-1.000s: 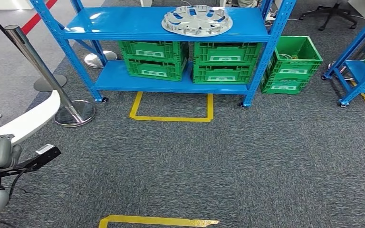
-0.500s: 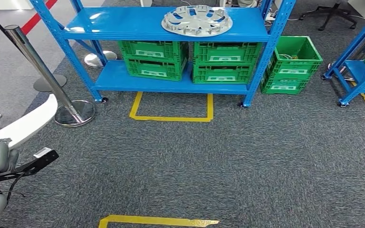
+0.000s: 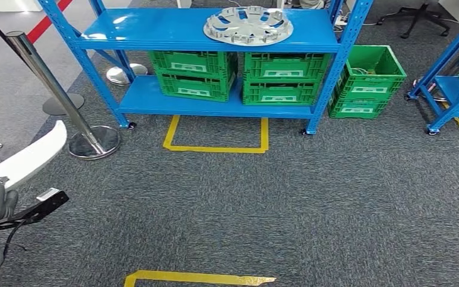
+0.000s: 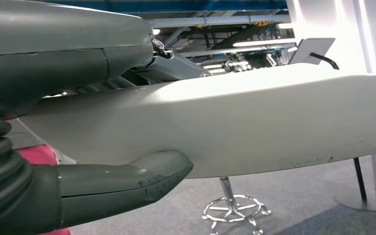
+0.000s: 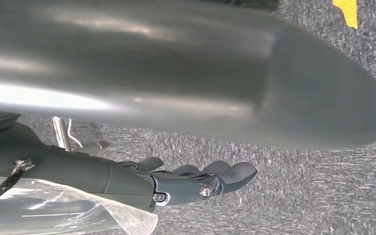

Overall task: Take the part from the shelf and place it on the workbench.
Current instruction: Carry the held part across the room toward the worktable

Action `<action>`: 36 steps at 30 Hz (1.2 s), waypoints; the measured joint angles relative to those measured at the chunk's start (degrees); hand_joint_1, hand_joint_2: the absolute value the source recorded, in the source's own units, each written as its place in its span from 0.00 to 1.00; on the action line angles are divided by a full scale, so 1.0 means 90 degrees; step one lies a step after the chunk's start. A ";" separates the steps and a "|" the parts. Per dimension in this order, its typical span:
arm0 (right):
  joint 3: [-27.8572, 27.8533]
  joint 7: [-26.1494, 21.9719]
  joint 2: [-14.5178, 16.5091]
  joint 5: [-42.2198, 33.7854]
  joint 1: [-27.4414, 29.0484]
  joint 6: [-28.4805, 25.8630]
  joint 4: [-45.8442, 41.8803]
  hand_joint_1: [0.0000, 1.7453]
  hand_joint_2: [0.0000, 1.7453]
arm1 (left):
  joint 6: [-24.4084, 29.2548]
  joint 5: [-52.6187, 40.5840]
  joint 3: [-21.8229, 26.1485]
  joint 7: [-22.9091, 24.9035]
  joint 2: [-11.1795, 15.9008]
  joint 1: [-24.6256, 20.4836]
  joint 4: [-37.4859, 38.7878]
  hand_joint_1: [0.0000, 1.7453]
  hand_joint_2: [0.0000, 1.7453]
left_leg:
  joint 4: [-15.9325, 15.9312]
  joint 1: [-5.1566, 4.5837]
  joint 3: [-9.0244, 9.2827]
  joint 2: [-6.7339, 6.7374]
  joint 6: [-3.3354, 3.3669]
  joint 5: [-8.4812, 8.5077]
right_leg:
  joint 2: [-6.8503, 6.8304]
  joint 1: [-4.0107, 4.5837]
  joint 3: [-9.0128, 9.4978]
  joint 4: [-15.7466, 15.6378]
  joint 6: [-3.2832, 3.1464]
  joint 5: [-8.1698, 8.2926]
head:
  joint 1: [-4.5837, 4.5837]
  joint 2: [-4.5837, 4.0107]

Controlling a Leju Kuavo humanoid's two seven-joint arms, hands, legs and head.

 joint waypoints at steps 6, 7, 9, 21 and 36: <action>0.0084 0.0130 0.0000 -0.0199 0.0008 0.0194 -0.0060 0.00 0.00 | 0.0055 -0.0028 0.0012 0.0032 -0.0110 0.0227 0.0077 1.00 1.00 | 0.0000 0.0000 -0.0002 0.0000 0.0000 -0.0002 | -0.0001 0.0000 -0.0022 0.0000 0.0000 -0.0002 | 0.0001 0.0000; 0.0087 0.0188 0.0000 -0.0288 0.0009 0.0291 -0.0063 0.00 0.00 | 0.0075 -0.0027 0.0019 0.0033 -0.0120 0.0248 0.0086 1.00 1.00 | 0.0000 0.0000 -0.0002 0.0000 0.0000 -0.0002 | -0.0002 0.0001 -0.0031 0.0000 -0.0001 -0.0003 | 0.0001 0.0000; 0.0082 0.0305 0.0000 -0.0485 0.0011 0.0502 -0.0063 0.00 0.00 | 0.0106 -0.0022 0.0041 0.0029 -0.0126 0.0265 0.0105 1.00 1.00 | 0.0000 0.0000 -0.0003 0.0000 0.0001 -0.0003 | -0.0003 0.0001 -0.0035 0.0000 -0.0002 -0.0004 | 0.0001 0.0000; 0.0113 0.0583 0.0000 -0.0339 0.0040 0.0794 0.0074 0.00 0.00 | 0.0197 0.0020 0.0186 -0.0005 -0.0124 0.0264 0.0142 1.00 1.00 | 0.0000 0.0000 -0.0003 0.0000 -0.0001 -0.0001 | -0.0002 0.0000 -0.0033 0.0000 -0.0002 -0.0003 | 0.0001 0.0000; 0.0200 0.0639 0.0000 -0.0914 0.0151 0.1002 0.0081 0.00 0.00 | 0.0203 0.0040 0.0216 -0.0025 0.0064 0.0161 0.0142 1.00 1.00 | 0.0000 0.0000 -0.0002 0.0000 -0.0001 -0.0001 | -0.0002 0.0001 -0.0034 0.0000 -0.0002 -0.0003 | 0.0001 0.0000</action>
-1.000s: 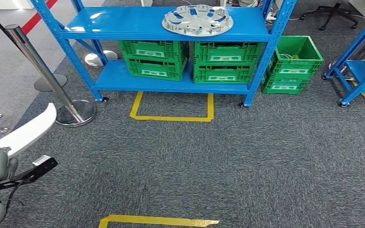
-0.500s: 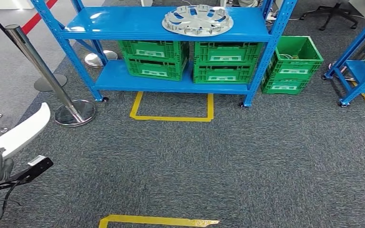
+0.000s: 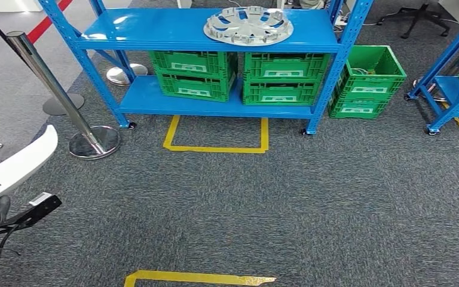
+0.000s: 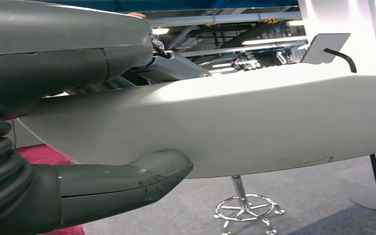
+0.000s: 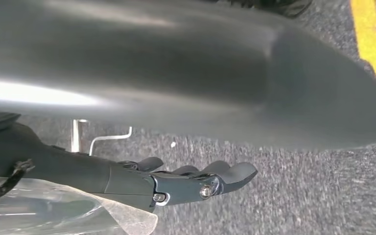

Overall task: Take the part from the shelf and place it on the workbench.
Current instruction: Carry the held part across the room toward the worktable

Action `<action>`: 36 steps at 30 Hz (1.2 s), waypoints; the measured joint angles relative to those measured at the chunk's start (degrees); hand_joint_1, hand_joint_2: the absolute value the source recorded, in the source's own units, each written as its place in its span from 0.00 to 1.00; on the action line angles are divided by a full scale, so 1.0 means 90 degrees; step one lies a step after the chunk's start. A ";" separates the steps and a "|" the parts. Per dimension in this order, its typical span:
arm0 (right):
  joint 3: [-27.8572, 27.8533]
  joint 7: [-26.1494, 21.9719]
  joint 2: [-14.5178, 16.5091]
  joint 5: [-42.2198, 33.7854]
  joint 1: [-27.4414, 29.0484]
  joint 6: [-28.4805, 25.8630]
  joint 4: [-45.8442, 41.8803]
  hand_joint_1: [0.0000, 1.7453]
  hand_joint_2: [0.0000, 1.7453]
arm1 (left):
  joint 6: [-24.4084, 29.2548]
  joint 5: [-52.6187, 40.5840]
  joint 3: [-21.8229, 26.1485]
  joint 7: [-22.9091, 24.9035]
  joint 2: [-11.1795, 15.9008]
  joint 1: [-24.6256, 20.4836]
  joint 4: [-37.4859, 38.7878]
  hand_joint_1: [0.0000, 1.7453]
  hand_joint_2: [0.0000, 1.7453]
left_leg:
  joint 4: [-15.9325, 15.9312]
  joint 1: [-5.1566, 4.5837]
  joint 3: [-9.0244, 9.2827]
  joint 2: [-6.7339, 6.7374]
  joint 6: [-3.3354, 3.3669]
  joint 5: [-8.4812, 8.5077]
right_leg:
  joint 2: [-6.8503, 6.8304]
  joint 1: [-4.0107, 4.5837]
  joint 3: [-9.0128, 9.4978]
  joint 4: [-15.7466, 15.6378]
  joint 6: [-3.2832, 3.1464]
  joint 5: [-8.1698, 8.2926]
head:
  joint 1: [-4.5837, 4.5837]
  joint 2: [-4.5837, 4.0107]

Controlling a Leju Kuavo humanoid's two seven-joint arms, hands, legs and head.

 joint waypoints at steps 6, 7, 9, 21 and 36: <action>0.0187 0.0169 0.0002 -0.0538 0.0143 0.0097 -0.0159 0.00 0.00 | 0.0015 0.0011 0.0002 -0.0010 0.0080 -0.0026 0.0000 1.00 1.00 | 0.0057 -0.0014 -0.0026 0.0000 0.0045 -0.0021 | -0.0001 -0.0021 0.0062 -0.0007 0.0038 0.0019 | -0.0004 0.0000; 0.0220 0.0192 0.0002 -0.0592 0.0168 0.0101 -0.0193 0.00 0.00 | 0.0016 0.0015 0.0002 -0.0014 0.0090 -0.0027 0.0000 1.00 1.00 | 0.0066 -0.0016 -0.0030 0.0000 0.0055 -0.0026 | 0.0001 -0.0024 0.0062 -0.0009 0.0049 0.0021 | -0.0003 0.0000; 0.0279 0.0231 0.0003 -0.0664 0.0210 0.0101 -0.0256 0.00 0.00 | 0.0022 0.0019 0.0002 -0.0024 0.0110 -0.0032 -0.0001 1.00 1.00 | 0.0054 -0.0020 -0.0022 0.0005 0.0094 -0.0030 | 0.0011 -0.0028 0.0039 -0.0030 0.0085 0.0021 | -0.0004 0.0000; 0.0394 0.0296 0.0002 -0.0763 0.0327 0.0063 -0.0441 0.00 0.00 | 0.0055 0.0022 -0.0015 -0.0046 0.0086 -0.0046 -0.0009 1.00 1.00 | -0.0010 0.0024 -0.0018 0.0432 0.0109 0.0025 | -0.0286 -0.0045 0.0022 0.0252 0.0161 -0.0214 | 0.0001 0.0001; 0.0480 0.0339 0.0012 -0.0768 0.0362 -0.0125 -0.0501 0.00 0.00 | 0.0001 0.0028 -0.0059 -0.0057 0.0080 -0.0050 -0.0015 1.00 1.00 | 0.0462 0.0158 0.0123 -0.0396 -0.0135 -0.0303 | 0.0621 -0.0042 0.0043 -0.0008 -0.0127 0.0119 | -0.0043 0.0000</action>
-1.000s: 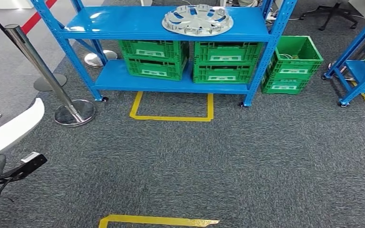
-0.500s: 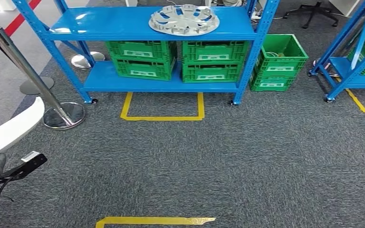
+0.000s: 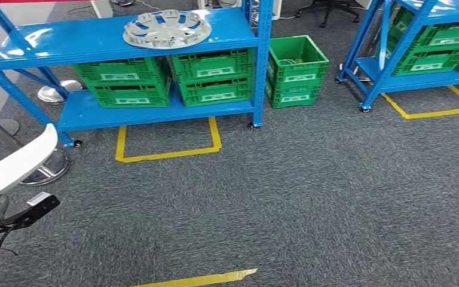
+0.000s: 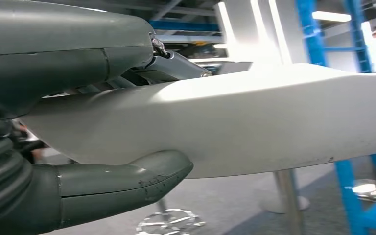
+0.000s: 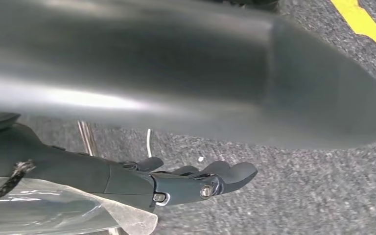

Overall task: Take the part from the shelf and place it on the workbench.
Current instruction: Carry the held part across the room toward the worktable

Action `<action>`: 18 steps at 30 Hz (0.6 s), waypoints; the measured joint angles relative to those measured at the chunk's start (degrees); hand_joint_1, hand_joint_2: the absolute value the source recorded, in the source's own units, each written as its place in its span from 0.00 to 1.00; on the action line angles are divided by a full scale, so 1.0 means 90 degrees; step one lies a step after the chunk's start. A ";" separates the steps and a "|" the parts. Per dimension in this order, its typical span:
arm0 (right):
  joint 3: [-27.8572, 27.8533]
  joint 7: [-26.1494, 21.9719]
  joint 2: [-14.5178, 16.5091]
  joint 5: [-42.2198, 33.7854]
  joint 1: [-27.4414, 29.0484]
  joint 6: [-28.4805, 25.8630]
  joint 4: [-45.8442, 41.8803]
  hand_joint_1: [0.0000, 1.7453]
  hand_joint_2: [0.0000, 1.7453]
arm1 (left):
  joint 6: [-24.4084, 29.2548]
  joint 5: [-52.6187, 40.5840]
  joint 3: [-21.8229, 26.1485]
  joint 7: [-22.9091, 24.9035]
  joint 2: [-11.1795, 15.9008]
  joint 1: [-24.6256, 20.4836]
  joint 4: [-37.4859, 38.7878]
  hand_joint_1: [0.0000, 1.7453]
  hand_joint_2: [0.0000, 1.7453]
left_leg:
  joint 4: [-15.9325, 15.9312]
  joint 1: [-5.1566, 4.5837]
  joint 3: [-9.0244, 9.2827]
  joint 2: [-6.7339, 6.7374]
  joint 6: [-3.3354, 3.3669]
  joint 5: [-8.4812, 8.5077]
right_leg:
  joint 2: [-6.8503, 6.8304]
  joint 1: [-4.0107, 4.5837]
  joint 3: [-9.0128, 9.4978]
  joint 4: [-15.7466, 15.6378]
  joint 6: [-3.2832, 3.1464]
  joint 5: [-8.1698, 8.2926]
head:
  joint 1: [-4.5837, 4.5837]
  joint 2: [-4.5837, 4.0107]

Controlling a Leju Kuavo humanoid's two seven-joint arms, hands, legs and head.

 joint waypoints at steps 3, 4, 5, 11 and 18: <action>0.0002 -0.0004 0.0009 0.0001 -0.0015 -0.0001 0.0004 0.00 0.00 | 0.0000 0.0001 0.0001 0.0000 0.0010 -0.0015 -0.0004 1.00 1.00 | -0.0443 0.0001 0.0175 -0.0119 0.0067 0.0026 | 0.0241 -0.0024 -0.0136 0.0004 0.0130 0.0058 | -0.0011 0.0001; 0.0002 -0.0004 0.0010 0.0001 -0.0007 -0.0001 0.0004 0.00 0.00 | 0.0000 0.0001 0.0001 0.0000 0.0011 -0.0026 -0.0008 1.00 1.00 | -0.0485 0.0011 0.0178 -0.0038 0.0090 0.0024 | 0.0295 -0.0031 -0.0180 -0.0011 0.0179 0.0069 | -0.0016 0.0001; 0.0002 -0.0005 0.0012 0.0002 0.0004 -0.0002 0.0004 0.00 0.00 | 0.0000 0.0001 -0.0002 0.0000 0.0010 -0.0039 -0.0012 1.00 1.00 | -0.0524 0.0019 0.0186 0.0044 0.0117 0.0042 | 0.0225 -0.0027 -0.0221 0.0011 0.0212 0.0042 | -0.0009 0.0001; 0.0004 -0.0006 0.0013 0.0002 -0.0031 -0.0012 0.0006 0.00 0.00 | -0.0002 0.0001 -0.0004 0.0000 -0.0004 -0.0018 -0.0017 1.00 1.00 | -0.0595 -0.0042 0.0186 0.0593 0.0221 0.0083 | -0.0577 -0.0015 -0.1069 0.1790 0.0302 -0.0811 | 0.0054 0.0000; 0.0004 -0.0011 0.0013 0.0003 -0.0044 -0.0016 0.0007 0.00 0.00 | -0.0001 0.0001 -0.0004 0.0000 -0.0007 -0.0044 -0.0017 1.00 1.00 | -0.0529 -0.0138 0.0206 0.1087 0.0127 0.0053 | -0.1022 0.0103 -0.0060 -0.0034 0.0109 -0.0077 | 0.0045 0.0000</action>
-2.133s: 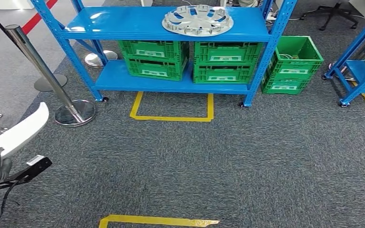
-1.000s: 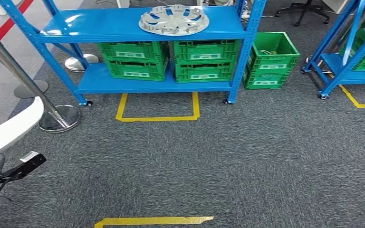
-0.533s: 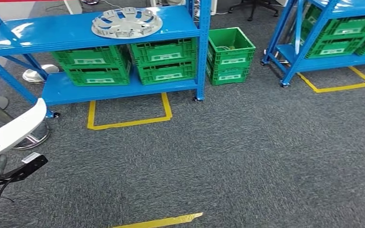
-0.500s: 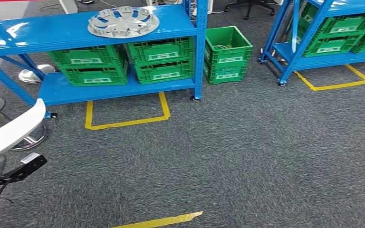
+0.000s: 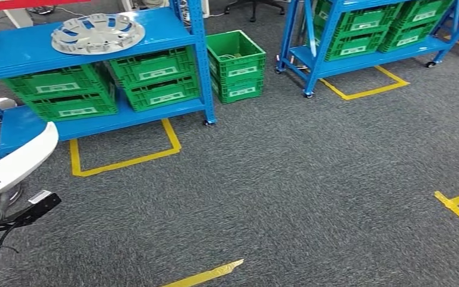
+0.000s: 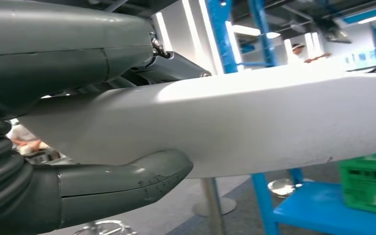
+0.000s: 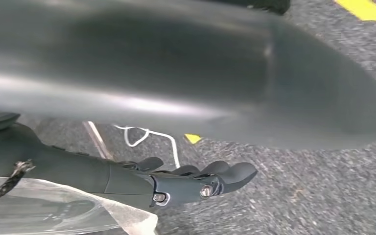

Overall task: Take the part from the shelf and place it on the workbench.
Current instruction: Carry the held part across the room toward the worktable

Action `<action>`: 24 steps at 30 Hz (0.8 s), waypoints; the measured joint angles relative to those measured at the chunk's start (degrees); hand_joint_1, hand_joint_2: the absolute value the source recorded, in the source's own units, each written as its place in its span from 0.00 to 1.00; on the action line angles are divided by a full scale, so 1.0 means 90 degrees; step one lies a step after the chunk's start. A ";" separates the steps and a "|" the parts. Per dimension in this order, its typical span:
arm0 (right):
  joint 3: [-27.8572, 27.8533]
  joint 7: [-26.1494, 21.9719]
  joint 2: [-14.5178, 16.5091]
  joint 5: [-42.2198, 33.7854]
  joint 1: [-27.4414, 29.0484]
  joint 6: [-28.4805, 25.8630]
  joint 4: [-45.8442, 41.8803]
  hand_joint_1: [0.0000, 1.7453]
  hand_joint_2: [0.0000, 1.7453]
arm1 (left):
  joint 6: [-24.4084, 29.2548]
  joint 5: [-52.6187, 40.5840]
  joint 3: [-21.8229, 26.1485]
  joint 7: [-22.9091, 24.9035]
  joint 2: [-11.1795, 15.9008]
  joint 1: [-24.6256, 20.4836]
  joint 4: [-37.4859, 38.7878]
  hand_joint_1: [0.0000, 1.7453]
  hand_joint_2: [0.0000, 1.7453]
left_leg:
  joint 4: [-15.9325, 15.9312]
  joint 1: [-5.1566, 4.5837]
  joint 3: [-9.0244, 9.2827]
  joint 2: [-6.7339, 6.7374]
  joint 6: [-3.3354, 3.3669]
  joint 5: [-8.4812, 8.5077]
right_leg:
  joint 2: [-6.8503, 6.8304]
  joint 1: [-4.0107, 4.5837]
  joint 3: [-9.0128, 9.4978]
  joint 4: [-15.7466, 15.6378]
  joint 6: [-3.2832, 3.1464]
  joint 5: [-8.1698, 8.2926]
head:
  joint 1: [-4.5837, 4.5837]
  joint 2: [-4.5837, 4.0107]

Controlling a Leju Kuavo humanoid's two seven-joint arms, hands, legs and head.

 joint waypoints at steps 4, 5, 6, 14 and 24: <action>-0.0014 0.0002 0.0002 0.0003 0.0016 -0.0004 0.0000 0.00 0.00 | 0.0000 0.0002 0.0001 -0.0001 0.0016 -0.0003 -0.0001 1.00 1.00 | 0.0294 0.0054 -0.0077 -0.0235 -0.0134 -0.0275 | 0.0291 -0.0047 -0.0008 -0.0038 -0.0146 0.0120 | -0.0011 0.0000; -0.0019 0.0002 0.0003 0.0004 0.0011 -0.0002 0.0000 0.00 0.00 | -0.0001 0.0005 0.0003 -0.0002 0.0025 0.0004 -0.0001 1.00 1.00 | 0.0620 0.0074 -0.0202 -0.0452 -0.0164 -0.0494 | 0.0358 -0.0059 -0.0001 -0.0041 -0.0175 0.0149 | -0.0019 0.0000; -0.0023 0.0001 0.0004 0.0005 0.0003 0.0000 0.0000 0.00 0.00 | -0.0002 0.0009 0.0005 -0.0002 0.0030 0.0015 -0.0001 1.00 1.00 | 0.1036 0.0085 -0.0367 -0.0614 -0.0183 -0.0723 | 0.0433 -0.0059 -0.0017 -0.0039 -0.0194 0.0168 | -0.0024 0.0000; -0.0052 -0.0012 0.0007 0.0036 -0.0023 0.0047 0.0008 0.00 0.00 | -0.0009 0.0057 0.0010 -0.0004 0.0033 0.0041 0.0000 1.00 1.00 | 0.0207 0.0143 0.0035 -0.1168 -0.0142 -0.0113 | 0.1124 -0.0039 -0.0110 0.0059 -0.0112 0.0213 | -0.0021 0.0001; -0.0064 -0.0022 0.0007 0.0044 -0.0026 0.0071 0.0035 0.00 0.00 | -0.0026 0.0063 0.0010 -0.0014 0.0053 0.0059 -0.0012 1.00 1.00 | -0.0025 0.0096 0.0018 -0.0479 0.0098 -0.0058 | 0.0457 -0.0071 -0.1143 0.1908 0.0165 -0.0645 | 0.0053 0.0000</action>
